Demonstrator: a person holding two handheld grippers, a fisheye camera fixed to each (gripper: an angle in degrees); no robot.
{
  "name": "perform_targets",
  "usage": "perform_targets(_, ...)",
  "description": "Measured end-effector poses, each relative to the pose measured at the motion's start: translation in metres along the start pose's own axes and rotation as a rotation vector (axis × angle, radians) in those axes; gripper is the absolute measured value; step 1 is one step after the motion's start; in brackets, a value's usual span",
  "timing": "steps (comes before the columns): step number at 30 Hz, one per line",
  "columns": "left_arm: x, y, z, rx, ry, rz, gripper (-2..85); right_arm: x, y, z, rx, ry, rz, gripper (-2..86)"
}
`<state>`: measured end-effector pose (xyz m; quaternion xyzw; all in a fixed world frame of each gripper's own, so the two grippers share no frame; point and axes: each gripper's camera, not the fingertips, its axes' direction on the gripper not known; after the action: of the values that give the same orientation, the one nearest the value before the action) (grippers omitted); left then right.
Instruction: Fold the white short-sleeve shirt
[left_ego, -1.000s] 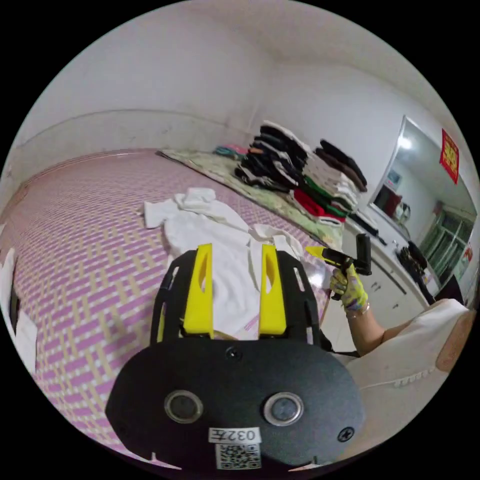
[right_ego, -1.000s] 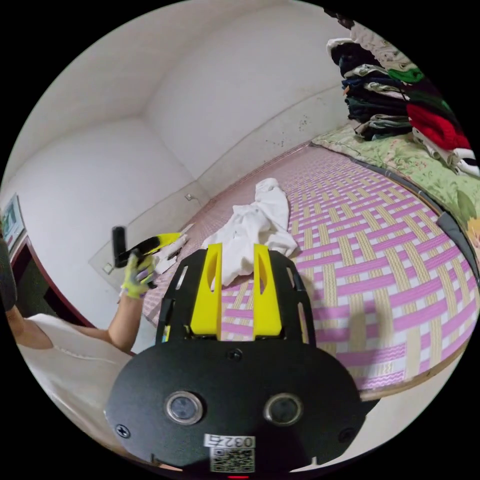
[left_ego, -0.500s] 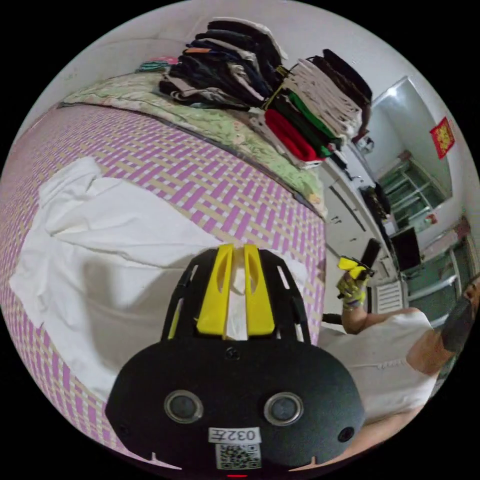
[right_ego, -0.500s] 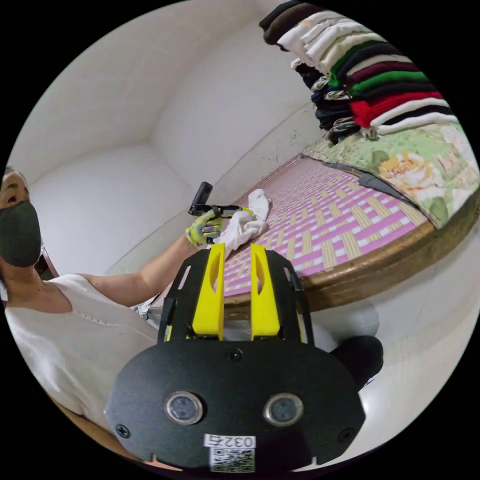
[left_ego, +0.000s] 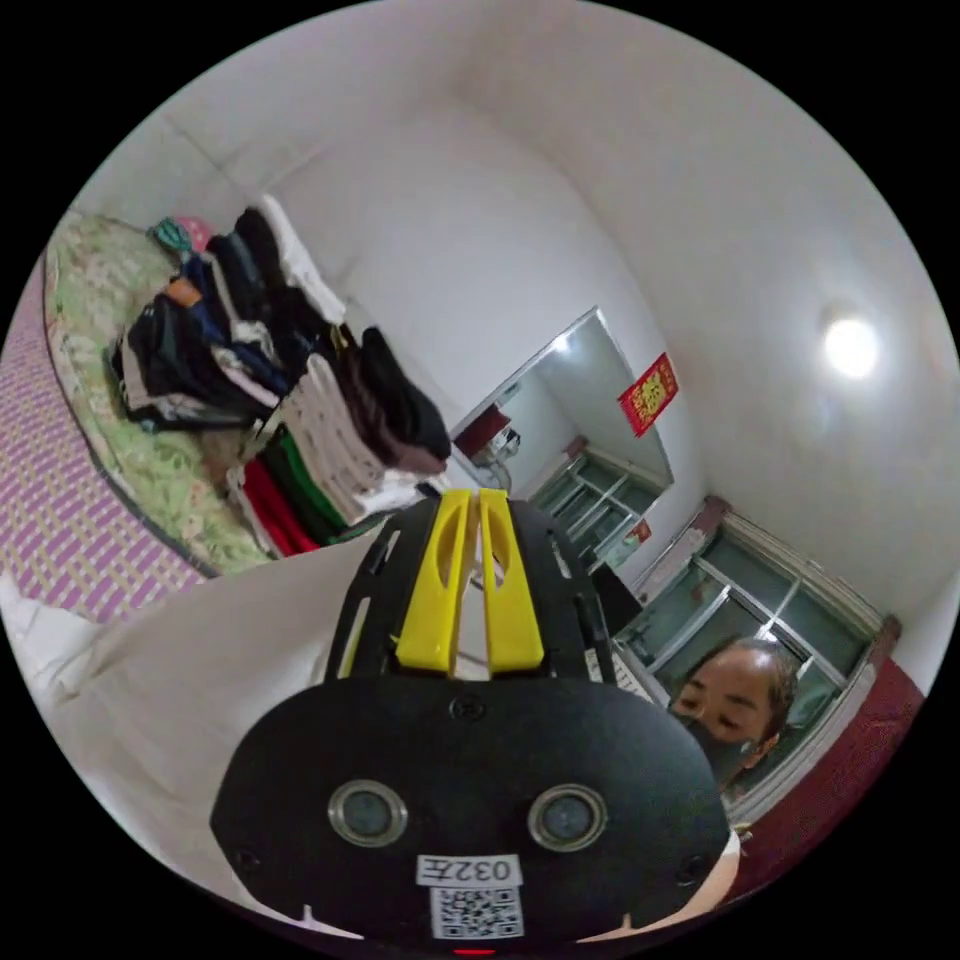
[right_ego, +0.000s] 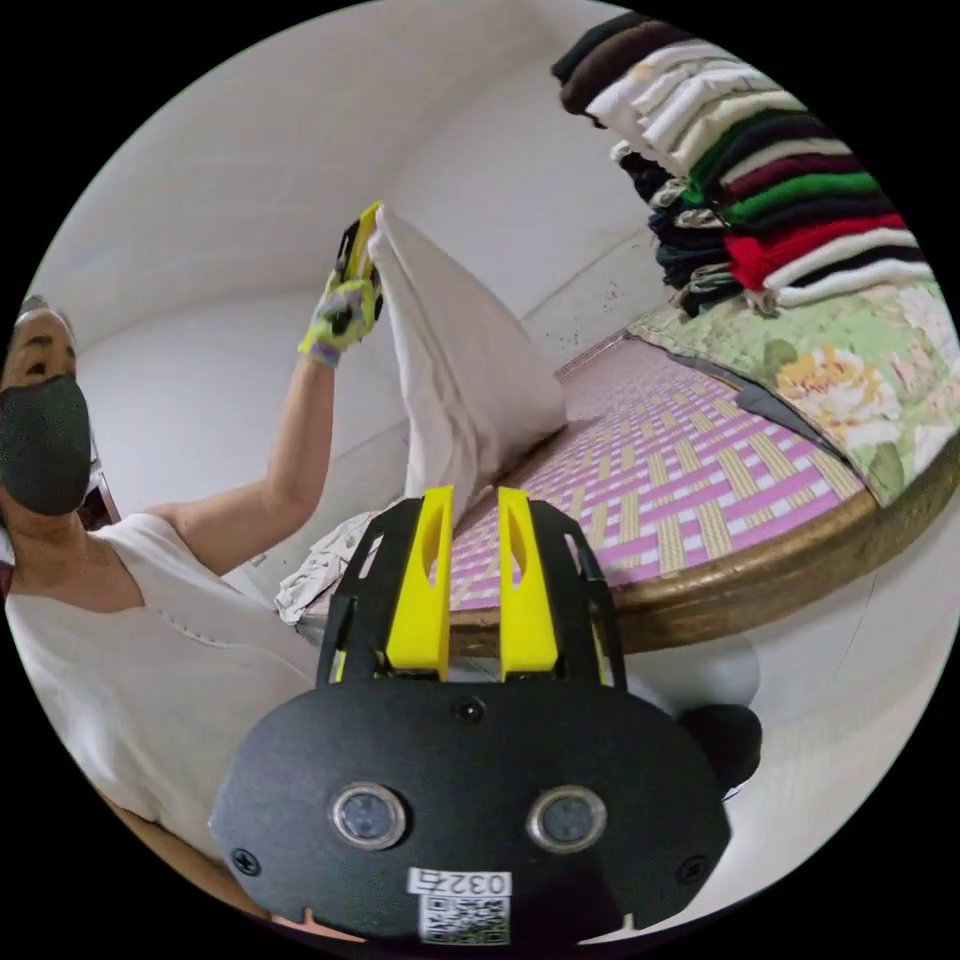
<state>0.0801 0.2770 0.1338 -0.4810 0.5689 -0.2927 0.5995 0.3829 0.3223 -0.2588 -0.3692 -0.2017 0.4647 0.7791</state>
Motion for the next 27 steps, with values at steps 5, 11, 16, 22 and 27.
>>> perform_targets(5, 0.033, -0.013, -0.086, 0.282, 0.204, 0.043, -1.4, -0.015, -0.006, 0.008, -0.004, 0.019, -0.059, 8.6)
perform_targets(11, 0.048, 0.095, -0.229, 0.324, 0.278, 0.156, -1.4, -0.006, 0.006, -0.018, 0.081, 0.045, -0.027, 8.2)
perform_targets(16, -0.018, 0.294, -0.350, 0.453, 0.050, -0.038, -1.6, 0.007, 0.018, -0.022, 0.099, 0.096, 0.048, 8.3)
perform_targets(22, -0.076, 0.493, -0.400, 0.653, -0.076, -0.343, -1.6, -0.005, 0.019, 0.011, 0.004, 0.126, 0.064, 8.4)
perform_targets(27, -0.065, 0.514, -0.398, 0.582, -0.258, -0.327, -1.6, -0.039, 0.025, 0.047, -0.116, 0.182, 0.005, 8.6)
